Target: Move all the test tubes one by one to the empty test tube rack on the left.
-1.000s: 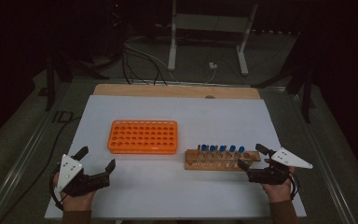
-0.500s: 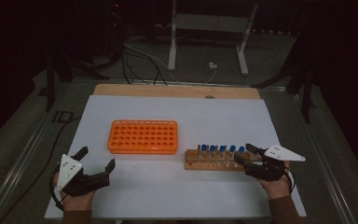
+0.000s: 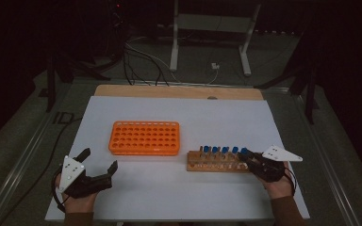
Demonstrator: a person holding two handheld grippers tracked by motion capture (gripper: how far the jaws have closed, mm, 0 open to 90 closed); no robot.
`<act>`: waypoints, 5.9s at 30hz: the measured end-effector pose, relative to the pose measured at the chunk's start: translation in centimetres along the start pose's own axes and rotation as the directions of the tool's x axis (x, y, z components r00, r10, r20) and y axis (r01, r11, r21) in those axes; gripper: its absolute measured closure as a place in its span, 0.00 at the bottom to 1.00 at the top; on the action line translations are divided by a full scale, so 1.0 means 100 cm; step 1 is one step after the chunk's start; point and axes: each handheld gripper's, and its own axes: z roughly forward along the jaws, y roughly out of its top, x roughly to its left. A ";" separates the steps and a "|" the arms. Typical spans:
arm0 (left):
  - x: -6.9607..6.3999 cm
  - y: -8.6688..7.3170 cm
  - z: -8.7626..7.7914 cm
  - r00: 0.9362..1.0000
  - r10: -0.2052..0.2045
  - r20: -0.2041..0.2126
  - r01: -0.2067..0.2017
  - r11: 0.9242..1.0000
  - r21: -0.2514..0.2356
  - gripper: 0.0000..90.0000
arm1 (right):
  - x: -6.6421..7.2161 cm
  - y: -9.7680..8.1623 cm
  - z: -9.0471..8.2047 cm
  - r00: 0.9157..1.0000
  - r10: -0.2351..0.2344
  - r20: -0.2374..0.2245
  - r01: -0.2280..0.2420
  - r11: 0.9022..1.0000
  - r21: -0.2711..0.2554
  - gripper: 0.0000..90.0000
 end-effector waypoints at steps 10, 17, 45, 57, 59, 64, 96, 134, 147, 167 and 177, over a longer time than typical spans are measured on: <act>-0.001 0.000 0.000 1.000 0.003 0.005 -0.003 1.000 0.002 0.01 | 0.001 0.000 0.003 1.000 -0.013 0.015 0.013 1.000 0.000 0.83; -0.001 0.000 0.001 1.000 0.006 0.010 -0.006 1.000 0.006 0.01 | 0.001 0.001 0.002 1.000 0.003 0.008 -0.003 1.000 -0.002 0.86; -0.026 0.015 0.016 0.993 0.045 0.106 -0.048 0.998 0.028 0.01 | -0.002 0.030 -0.020 1.000 0.025 -0.003 -0.026 0.998 -0.055 0.86; -0.048 0.032 0.034 0.982 0.041 0.185 -0.048 0.998 0.034 0.04 | 0.001 0.056 -0.039 0.999 0.015 -0.046 -0.020 0.994 -0.107 0.86; -0.053 0.035 0.038 0.978 0.029 0.208 -0.038 0.998 0.040 0.04 | 0.004 0.058 -0.040 0.999 0.004 -0.052 -0.010 0.994 -0.108 0.86; -0.073 0.042 0.052 0.963 0.031 0.267 -0.043 0.998 0.041 0.03 | 0.011 0.059 -0.038 0.995 0.003 -0.101 -0.013 0.995 -0.096 0.86; -0.172 0.048 0.113 0.892 0.099 0.442 -0.155 0.984 0.093 0.16 | 0.061 0.066 0.010 0.963 -0.010 -0.270 -0.007 0.998 -0.063 0.86; -0.197 0.045 0.124 0.822 0.156 0.547 -0.238 0.968 0.083 0.85 | 0.076 0.069 0.021 0.946 -0.022 -0.325 0.002 0.998 -0.063 0.85; -0.183 0.048 0.126 0.840 0.129 0.526 -0.206 0.974 0.091 0.85 | 0.059 0.068 0.012 0.963 0.041 -0.266 -0.064 0.995 -0.076 0.24; -0.148 0.053 0.127 0.881 0.114 0.459 -0.167 0.983 0.077 0.85 | 0.040 0.053 -0.008 0.996 -0.006 -0.094 -0.005 0.994 -0.114 0.01; -0.134 0.053 0.136 0.903 0.109 0.415 -0.151 0.986 0.069 0.85 | 0.030 0.044 -0.016 0.996 0.037 -0.075 -0.046 0.992 -0.119 0.01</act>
